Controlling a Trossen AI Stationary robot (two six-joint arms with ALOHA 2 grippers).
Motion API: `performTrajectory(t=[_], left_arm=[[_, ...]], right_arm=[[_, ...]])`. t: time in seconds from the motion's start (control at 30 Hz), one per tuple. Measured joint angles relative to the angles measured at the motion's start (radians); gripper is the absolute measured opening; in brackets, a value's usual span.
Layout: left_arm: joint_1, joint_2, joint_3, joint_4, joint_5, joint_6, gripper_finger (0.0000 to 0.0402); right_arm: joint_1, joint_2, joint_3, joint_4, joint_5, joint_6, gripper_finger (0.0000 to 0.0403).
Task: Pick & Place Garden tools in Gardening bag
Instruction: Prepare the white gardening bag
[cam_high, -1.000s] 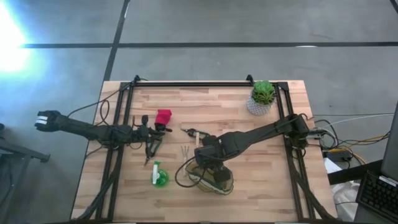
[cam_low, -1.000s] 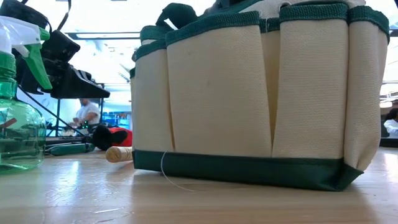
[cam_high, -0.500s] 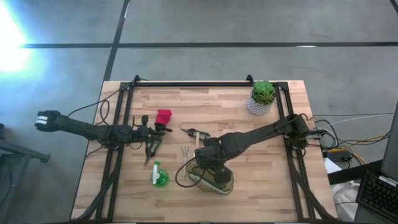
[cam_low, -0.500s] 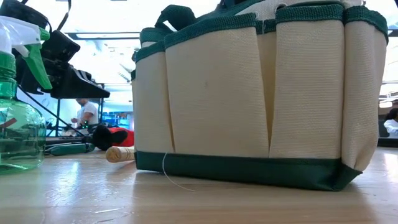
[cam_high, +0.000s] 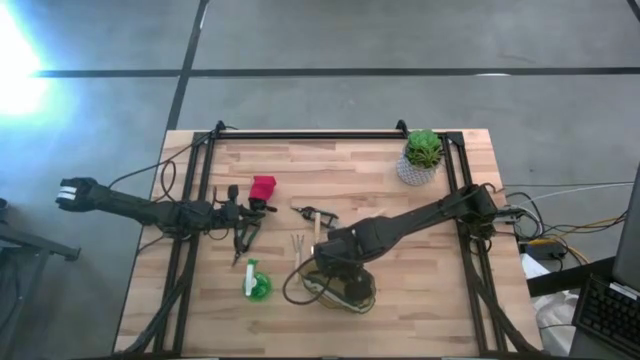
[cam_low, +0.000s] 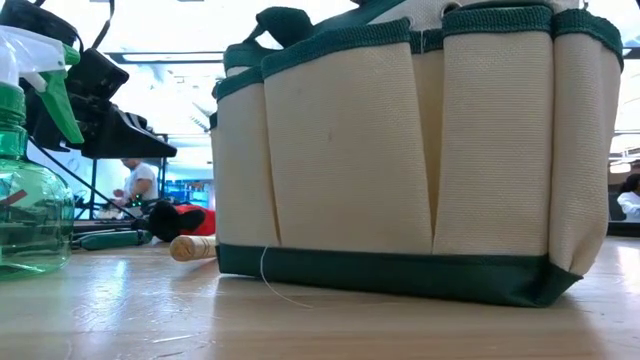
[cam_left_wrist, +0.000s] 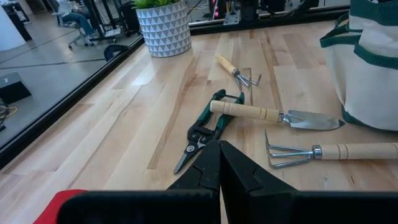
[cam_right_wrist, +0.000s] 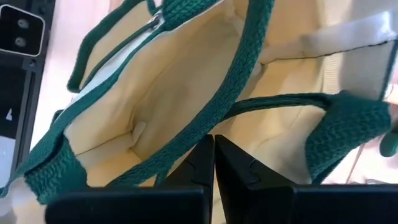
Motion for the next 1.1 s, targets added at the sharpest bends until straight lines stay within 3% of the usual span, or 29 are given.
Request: performTrajectory(t=[0.43, 0.63, 1.1], left_arm=[[0.000, 0.000, 0.000, 0.000, 0.000, 0.000, 0.0003], [0.000, 0.000, 0.000, 0.000, 0.000, 0.000, 0.0003], [0.000, 0.000, 0.000, 0.000, 0.000, 0.000, 0.0003]], right_arm=[[0.000, 0.000, -0.001, -0.096, 0.085, 0.016, 0.0008], [0.000, 0.000, -0.001, -0.070, -0.013, 0.015, 0.0008], [0.000, -0.001, 0.041, -0.029, -0.132, -0.041, 0.0008]])
